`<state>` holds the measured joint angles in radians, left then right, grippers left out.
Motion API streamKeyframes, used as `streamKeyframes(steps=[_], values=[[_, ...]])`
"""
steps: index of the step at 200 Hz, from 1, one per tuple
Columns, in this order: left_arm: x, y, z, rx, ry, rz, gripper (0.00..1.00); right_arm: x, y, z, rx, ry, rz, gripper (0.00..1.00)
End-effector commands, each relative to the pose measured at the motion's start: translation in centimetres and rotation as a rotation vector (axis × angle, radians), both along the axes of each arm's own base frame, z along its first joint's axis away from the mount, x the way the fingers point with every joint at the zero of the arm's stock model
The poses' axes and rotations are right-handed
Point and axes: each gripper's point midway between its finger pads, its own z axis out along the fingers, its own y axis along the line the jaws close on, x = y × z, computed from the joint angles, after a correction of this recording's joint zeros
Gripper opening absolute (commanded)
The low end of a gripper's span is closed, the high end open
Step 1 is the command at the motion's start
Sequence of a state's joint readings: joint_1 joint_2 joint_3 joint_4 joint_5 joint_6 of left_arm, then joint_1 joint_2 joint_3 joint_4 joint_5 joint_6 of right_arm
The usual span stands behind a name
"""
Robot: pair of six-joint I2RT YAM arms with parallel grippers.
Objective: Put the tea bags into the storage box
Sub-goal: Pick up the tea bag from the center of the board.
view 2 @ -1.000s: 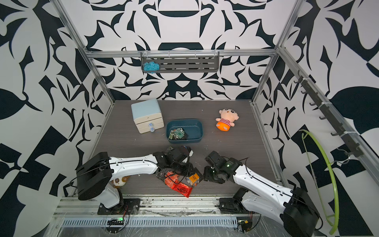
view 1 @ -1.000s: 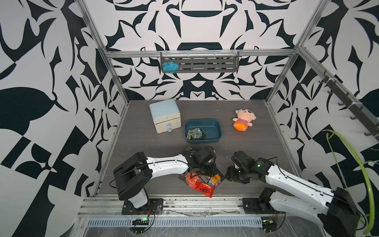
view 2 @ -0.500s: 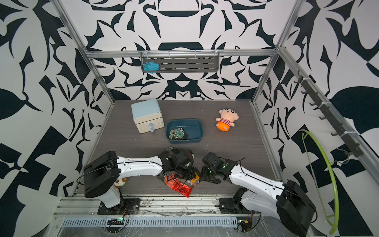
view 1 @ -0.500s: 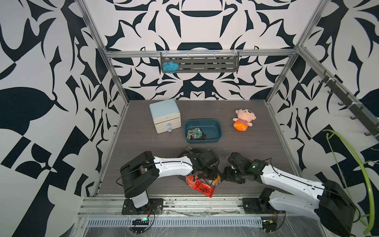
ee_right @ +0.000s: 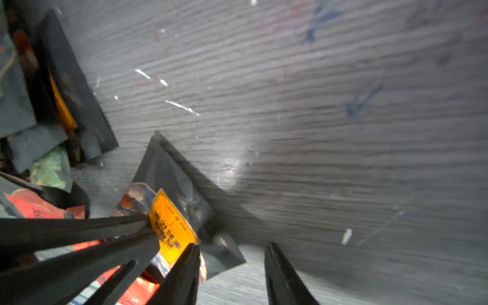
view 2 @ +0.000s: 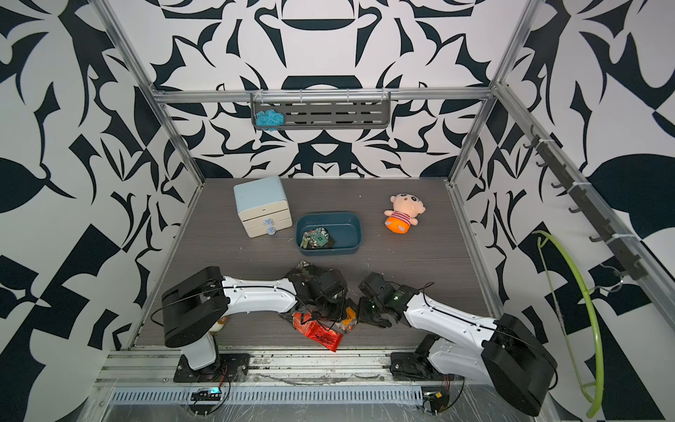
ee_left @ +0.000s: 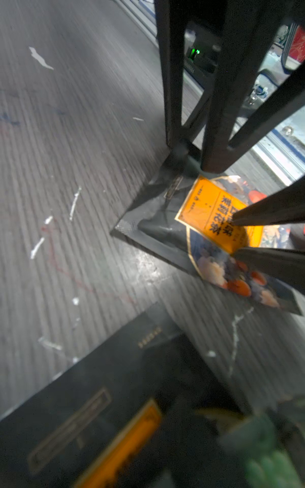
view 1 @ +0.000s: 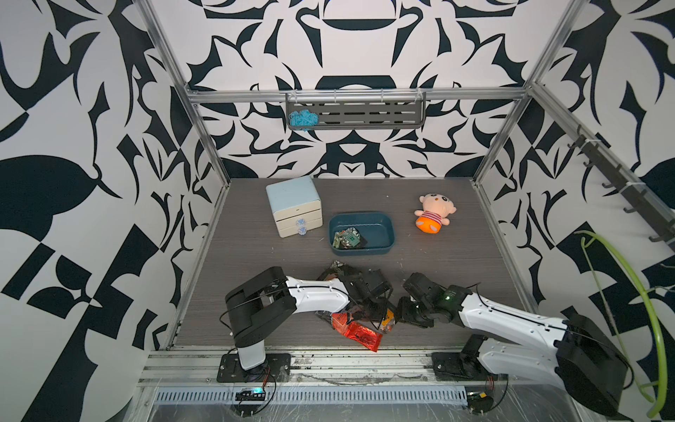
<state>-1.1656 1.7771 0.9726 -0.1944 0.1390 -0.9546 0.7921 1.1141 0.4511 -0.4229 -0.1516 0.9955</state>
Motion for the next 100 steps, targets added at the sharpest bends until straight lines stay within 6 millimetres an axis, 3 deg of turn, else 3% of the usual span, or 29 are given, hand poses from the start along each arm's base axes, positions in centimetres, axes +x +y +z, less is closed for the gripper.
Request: streamKeyframes(steps=[1,72,100], values=[[-0.18,0.58,-1.26,0.048,0.008,0.007,0.21,0.18,-0.01,-0.42,-0.004,-0.006,-0.014,0.44],[-0.12,0.54,-1.53,0.050,0.009,0.012,0.21,0.49,0.54,-0.99,0.000,0.000,-0.005,0.38],[-0.10,0.35,-1.55,0.045,0.009,0.009,0.21,0.59,0.55,-1.27,-0.001,0.000,-0.012,0.30]])
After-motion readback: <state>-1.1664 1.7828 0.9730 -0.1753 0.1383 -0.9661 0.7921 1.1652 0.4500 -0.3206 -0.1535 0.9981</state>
